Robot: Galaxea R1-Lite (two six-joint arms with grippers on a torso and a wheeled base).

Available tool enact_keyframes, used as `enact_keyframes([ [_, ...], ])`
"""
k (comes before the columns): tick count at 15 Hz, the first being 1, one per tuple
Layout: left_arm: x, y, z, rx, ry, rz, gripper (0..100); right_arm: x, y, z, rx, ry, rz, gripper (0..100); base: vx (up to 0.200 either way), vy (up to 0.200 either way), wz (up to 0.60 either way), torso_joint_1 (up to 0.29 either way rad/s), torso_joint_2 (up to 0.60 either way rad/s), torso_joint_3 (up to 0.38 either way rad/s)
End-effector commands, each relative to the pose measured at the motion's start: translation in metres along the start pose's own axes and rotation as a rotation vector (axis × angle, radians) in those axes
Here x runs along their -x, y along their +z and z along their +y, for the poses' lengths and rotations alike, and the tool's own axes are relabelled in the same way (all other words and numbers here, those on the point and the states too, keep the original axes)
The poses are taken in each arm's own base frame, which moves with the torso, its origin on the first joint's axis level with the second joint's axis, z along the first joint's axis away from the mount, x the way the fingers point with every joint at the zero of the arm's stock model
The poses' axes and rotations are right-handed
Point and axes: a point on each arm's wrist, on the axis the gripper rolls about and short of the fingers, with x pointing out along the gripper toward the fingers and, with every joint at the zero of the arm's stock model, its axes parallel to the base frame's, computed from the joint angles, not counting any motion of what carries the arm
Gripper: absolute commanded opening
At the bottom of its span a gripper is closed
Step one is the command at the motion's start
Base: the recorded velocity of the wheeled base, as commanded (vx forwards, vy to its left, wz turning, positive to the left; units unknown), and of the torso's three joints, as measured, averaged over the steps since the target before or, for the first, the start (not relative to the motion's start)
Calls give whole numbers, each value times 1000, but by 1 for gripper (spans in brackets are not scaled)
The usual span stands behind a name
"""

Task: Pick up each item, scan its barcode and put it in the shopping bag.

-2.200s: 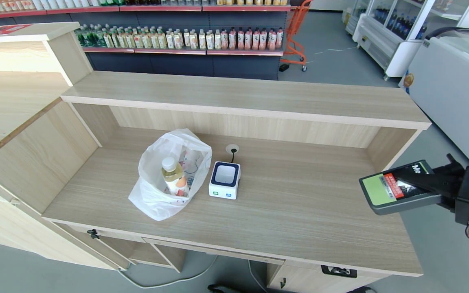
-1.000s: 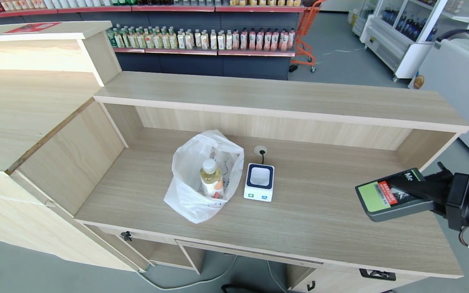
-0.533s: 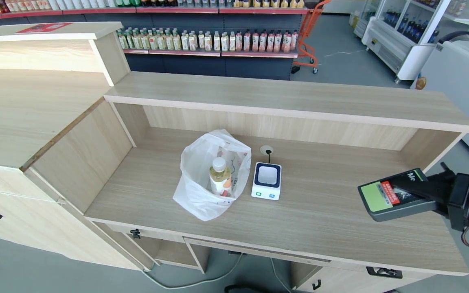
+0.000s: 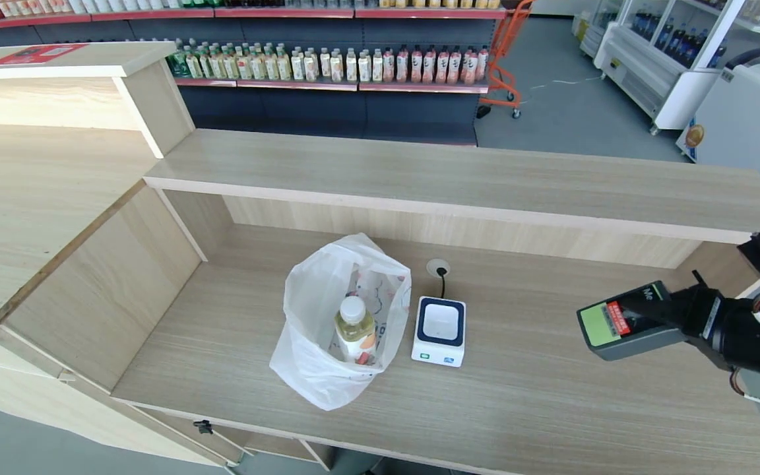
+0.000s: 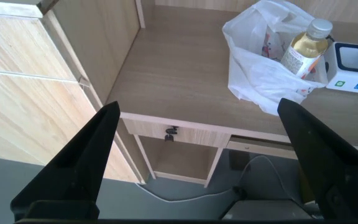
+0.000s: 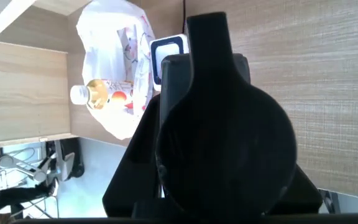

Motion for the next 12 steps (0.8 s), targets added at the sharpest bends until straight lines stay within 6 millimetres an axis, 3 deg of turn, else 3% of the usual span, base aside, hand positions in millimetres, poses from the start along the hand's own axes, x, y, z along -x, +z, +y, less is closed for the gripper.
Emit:
enact_keyframes([
  [1,0,0,0,1,0,0,100,-11,-9,-1,-2,-1,58,0,0,0,0,0,0,0],
  [4,0,0,0,1,0,0,100,-31,-33,11,24,4,170,0,0,0,0,0,0,0],
  [8,0,0,0,1,0,0,100,-79,-43,17,94,54,128,0,0,0,0,0,0,0],
  [12,0,0,0,1,0,0,100,-114,-69,25,165,92,150,0,0,0,0,0,0,0],
])
